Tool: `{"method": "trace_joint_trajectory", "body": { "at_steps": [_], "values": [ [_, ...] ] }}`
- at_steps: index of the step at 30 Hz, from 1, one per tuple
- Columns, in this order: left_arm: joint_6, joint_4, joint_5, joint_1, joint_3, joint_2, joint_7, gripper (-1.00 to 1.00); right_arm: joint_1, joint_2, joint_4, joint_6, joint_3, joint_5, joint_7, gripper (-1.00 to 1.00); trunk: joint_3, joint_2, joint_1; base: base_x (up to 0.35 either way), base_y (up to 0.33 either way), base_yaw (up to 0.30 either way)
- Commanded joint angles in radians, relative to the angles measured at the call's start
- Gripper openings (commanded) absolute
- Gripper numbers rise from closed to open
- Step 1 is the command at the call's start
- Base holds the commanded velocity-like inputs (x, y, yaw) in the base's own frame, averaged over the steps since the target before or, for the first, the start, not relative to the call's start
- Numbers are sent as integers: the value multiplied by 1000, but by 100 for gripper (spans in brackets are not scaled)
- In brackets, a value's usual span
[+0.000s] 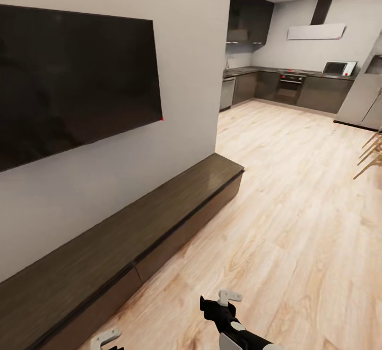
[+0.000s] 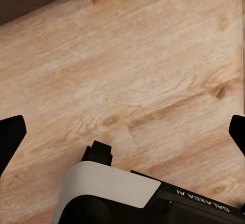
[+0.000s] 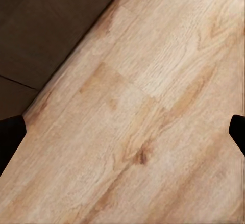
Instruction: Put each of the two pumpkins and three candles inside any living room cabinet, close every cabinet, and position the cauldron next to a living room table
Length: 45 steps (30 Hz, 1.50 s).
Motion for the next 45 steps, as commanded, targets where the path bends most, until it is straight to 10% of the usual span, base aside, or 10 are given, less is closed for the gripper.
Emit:
{"method": "trace_joint_trajectory", "body": {
  "at_steps": [1,45],
  "values": [
    [2,-3,9,0,-7,2,10,100,-1,0,-1,-3,9,-7,-6,100,-1,-1,0,0,0,-293],
    [1,-4,9,0,-72,2,10,100,-1,0,2,-1,9,-47,-6,100,15,-1,0,0,0,-293]
  ]
}}
